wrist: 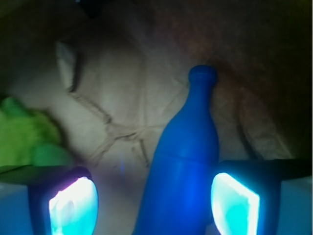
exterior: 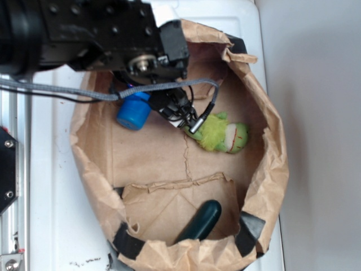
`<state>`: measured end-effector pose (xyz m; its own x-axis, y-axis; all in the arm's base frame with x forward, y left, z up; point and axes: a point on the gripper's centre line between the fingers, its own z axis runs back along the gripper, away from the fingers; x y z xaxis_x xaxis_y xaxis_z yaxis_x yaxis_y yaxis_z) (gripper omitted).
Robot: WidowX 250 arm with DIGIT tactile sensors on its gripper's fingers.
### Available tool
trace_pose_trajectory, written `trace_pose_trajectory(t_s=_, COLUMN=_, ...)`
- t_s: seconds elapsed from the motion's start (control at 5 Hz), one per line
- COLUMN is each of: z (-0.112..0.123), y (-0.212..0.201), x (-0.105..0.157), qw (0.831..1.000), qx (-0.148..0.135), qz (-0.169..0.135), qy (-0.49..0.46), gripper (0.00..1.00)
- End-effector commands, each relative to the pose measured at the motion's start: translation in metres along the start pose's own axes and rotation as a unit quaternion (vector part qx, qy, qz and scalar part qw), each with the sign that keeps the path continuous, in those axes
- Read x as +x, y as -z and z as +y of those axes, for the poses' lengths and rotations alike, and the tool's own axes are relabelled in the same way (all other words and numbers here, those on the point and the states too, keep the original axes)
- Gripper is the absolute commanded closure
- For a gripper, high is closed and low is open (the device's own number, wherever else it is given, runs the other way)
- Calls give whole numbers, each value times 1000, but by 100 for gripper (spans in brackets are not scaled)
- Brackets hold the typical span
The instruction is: Grab the blue bottle.
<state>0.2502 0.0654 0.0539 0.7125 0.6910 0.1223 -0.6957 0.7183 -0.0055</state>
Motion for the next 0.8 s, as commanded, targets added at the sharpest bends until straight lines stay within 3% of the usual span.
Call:
trace_pose_trajectory(t_s=0.0, z=-8, y=42, x=-8, qw=999, qx=7, qz=-3, qy=38, gripper=0)
trace_pose_trajectory(t_s=0.2, z=-11, y=54, x=-15, qw=998, qx=16, qz=-12, qy=55, gripper=0)
trace_pose_trajectory(t_s=0.4, z=-18, y=39, x=-12, qw=999, qx=1, qz=-19, qy=44, gripper=100)
trace_pose_trajectory(t_s=0.6, z=-26, y=-1, x=-2, qw=999, qx=-38, qz=-9, qy=29, gripper=100)
